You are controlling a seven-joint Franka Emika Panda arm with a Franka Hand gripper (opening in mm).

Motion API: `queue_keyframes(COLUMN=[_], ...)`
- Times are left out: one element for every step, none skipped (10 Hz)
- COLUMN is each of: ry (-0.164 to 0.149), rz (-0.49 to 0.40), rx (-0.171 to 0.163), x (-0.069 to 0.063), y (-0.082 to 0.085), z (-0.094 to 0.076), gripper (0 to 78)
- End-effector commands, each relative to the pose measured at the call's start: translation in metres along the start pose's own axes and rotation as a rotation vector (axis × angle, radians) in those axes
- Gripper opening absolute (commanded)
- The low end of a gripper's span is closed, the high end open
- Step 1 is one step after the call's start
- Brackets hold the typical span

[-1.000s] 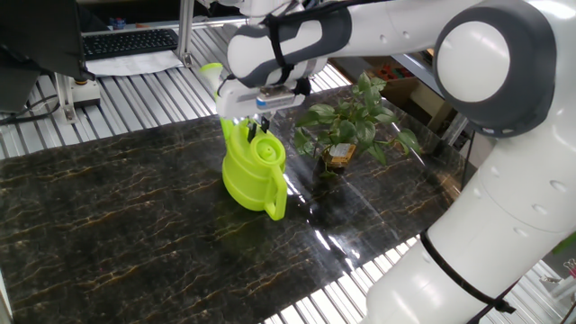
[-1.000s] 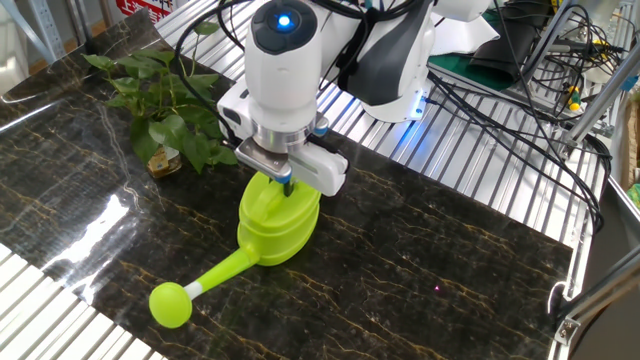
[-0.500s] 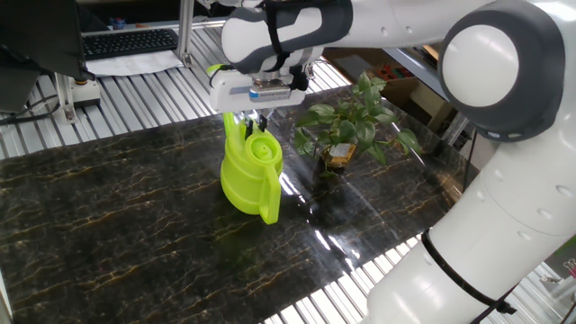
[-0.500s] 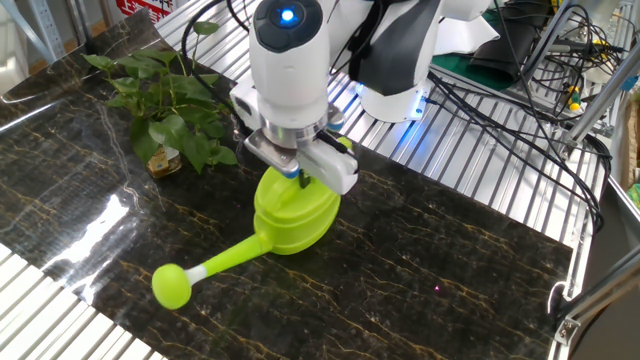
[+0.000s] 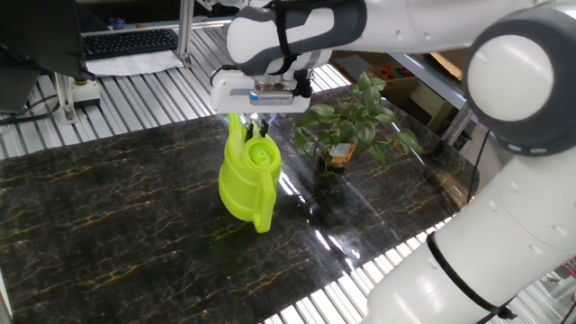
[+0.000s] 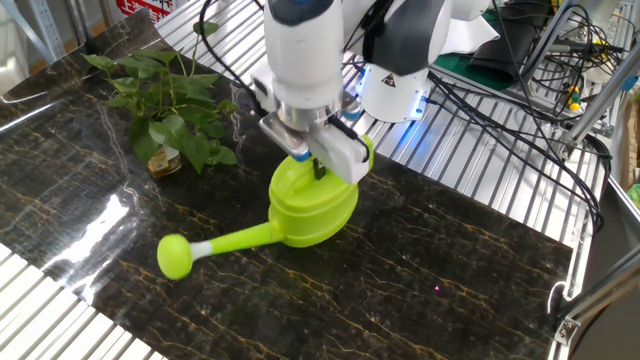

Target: Water the plant

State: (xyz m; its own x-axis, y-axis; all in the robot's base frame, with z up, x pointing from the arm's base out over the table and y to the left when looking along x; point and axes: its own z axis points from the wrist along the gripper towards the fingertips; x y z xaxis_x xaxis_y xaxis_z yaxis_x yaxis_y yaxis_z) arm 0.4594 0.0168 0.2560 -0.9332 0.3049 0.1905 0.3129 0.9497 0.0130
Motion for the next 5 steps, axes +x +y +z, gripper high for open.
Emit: queue_keyframes(ry=[0.071, 0.081, 0.089, 0.106, 0.117], rz=[0.114, 0.169, 0.201, 0.255, 0.292], rx=[-0.04, -0.042, -0.041, -0.037, -0.044], x=[0.015, 0.023, 0.027, 0.035, 0.04], y=[-0.003, -0.004, -0.004, -0.001, 0.001], z=[-0.013, -0.016, -0.017, -0.02, -0.023], gripper=[1.1, 1.1, 1.1, 1.1, 1.1])
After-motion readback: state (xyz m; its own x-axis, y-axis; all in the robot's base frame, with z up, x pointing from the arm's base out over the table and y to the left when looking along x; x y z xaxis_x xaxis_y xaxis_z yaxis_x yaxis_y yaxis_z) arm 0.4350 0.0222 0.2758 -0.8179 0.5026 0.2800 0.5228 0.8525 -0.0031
